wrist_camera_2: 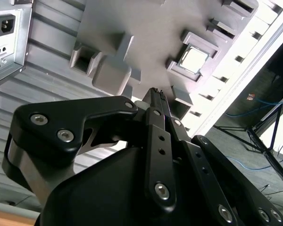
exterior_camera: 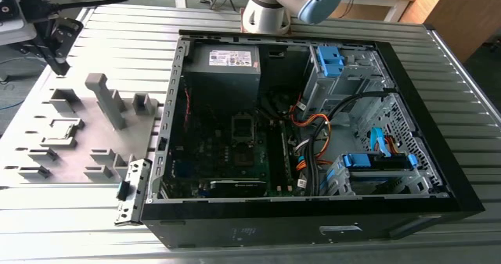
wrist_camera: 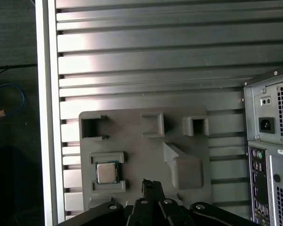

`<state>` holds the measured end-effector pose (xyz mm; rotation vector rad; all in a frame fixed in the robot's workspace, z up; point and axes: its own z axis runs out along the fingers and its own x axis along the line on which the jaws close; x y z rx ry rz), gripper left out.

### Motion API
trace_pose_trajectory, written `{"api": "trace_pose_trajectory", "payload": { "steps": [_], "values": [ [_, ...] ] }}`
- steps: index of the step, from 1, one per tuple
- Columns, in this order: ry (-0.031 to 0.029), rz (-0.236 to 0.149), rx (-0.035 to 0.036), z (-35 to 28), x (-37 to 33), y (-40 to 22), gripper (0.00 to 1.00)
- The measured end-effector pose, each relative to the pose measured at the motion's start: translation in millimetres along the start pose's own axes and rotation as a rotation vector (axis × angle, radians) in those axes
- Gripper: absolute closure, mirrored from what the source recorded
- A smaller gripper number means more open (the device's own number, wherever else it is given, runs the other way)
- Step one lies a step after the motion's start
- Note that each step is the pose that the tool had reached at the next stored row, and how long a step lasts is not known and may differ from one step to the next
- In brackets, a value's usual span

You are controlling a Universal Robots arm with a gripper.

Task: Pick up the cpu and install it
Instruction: 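Reach for the cpu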

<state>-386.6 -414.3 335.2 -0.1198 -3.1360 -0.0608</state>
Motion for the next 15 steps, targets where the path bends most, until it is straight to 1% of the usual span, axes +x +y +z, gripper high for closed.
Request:
{"api": "trace_pose_trajectory", "payload": {
  "steps": [4,11,15],
  "values": [
    [-0.0001,0.0,-0.0001,3.1,0.3,-3.2,0.89],
    [0.0,0.0,0.0,8.2,2.7,-5.5,0.89],
    [0.0002,0.0,0.0003,9.1,4.1,-5.9,0.89]
  ]
}}
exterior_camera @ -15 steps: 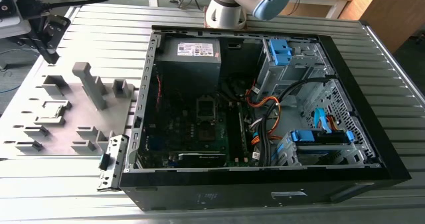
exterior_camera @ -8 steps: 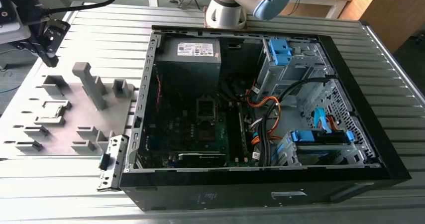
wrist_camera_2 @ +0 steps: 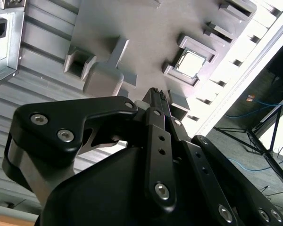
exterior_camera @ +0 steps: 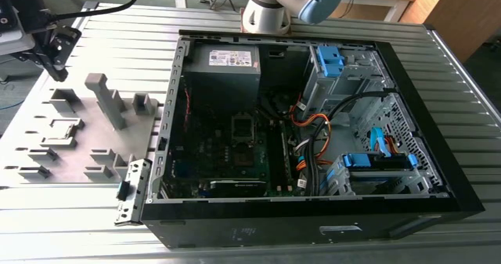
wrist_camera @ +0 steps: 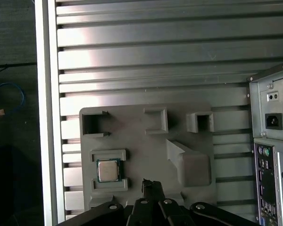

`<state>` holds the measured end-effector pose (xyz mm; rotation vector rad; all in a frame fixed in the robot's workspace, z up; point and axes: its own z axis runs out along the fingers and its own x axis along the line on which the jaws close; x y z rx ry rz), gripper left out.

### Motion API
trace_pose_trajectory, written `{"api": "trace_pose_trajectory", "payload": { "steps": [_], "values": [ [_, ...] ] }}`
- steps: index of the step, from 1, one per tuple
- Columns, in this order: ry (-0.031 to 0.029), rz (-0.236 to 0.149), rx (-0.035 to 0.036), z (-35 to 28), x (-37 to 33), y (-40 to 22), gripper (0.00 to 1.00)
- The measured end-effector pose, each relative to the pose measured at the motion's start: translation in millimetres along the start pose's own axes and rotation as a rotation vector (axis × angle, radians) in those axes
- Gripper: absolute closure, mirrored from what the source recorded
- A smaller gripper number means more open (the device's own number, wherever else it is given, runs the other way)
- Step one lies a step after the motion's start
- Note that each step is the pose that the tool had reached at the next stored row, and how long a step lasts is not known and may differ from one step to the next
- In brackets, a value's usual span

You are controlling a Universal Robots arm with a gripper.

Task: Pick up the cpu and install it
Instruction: 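Reach for the cpu, then pick up the cpu and move it towards the insertion slot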

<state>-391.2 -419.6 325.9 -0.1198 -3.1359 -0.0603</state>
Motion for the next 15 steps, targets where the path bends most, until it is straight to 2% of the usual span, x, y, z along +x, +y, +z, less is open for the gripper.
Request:
{"api": "trace_pose_trajectory", "payload": {
  "steps": [15],
  "values": [
    [-0.0001,-0.002,0.0001,-1.4,1.4,-0.1,0.89]
  ]
}}
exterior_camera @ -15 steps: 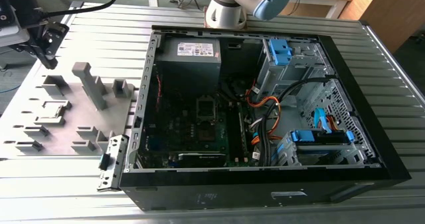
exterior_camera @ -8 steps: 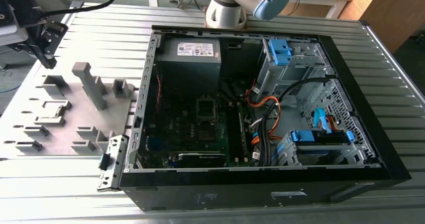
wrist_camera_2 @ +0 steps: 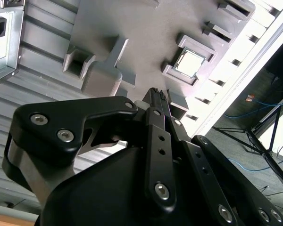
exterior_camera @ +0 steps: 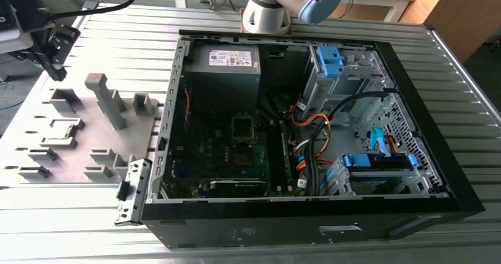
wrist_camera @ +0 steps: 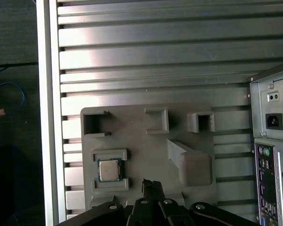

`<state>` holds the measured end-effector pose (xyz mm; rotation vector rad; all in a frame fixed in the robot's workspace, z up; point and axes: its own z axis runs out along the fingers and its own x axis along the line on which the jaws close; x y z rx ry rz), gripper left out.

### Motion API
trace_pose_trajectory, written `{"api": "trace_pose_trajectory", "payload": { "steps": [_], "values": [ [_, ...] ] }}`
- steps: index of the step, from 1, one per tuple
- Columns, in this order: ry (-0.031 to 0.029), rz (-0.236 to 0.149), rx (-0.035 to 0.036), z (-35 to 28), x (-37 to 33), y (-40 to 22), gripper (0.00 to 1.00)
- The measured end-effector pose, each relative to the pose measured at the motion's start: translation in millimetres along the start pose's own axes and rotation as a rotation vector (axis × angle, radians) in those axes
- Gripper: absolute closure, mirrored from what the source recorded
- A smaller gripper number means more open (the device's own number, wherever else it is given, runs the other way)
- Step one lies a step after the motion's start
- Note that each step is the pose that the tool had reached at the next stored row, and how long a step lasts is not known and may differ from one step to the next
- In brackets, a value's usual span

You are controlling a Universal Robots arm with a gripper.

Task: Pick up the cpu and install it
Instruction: 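Pick up the cpu and move it towards the insertion slot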

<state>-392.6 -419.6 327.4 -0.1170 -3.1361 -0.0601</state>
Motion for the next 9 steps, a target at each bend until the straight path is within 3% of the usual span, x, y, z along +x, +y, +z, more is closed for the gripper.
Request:
{"api": "trace_pose_trajectory", "payload": {
  "steps": [9],
  "values": [
    [-0.0003,0.0,0.0009,4.4,14.2,-1.2,0.89]
  ]
}}
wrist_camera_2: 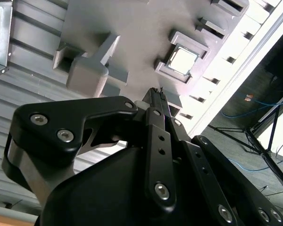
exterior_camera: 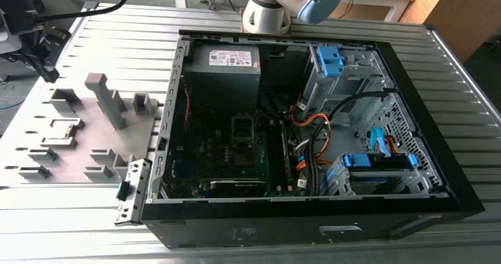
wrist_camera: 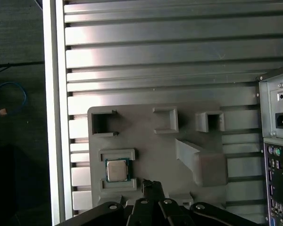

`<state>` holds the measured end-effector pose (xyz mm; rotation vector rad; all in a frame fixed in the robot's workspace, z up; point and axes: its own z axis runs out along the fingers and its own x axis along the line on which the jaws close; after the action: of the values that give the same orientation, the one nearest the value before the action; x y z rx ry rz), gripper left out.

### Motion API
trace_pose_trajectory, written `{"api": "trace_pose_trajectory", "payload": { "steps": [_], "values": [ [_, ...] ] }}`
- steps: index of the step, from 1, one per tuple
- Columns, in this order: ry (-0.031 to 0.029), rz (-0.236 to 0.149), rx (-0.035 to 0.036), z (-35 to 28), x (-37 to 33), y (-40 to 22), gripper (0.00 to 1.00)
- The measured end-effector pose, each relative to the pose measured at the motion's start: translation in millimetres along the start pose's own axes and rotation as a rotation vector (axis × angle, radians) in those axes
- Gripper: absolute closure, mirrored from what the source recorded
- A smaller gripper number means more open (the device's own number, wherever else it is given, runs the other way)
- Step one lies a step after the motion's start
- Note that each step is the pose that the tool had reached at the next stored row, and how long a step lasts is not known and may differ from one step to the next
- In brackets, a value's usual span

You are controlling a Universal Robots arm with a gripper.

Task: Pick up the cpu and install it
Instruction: 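Pick up the cpu and move it towards the insertion slot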

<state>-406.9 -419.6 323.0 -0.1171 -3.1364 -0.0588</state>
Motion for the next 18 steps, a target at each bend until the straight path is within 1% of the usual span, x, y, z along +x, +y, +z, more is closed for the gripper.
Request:
{"api": "trace_pose_trajectory", "payload": {
  "steps": [6,12,14,18],
  "values": [
    [0.0,0.0,0.001,5.5,12.3,-1.2,0.89],
    [-0.0001,0.0,0.002,11.1,21.7,-2.4,0.89],
    [-0.0001,0.0,0.0023,12.7,24.0,-2.7,0.89],
    [-0.0001,0.0,0.0024,13.3,24.8,-2.9,0.89]
  ]
}}
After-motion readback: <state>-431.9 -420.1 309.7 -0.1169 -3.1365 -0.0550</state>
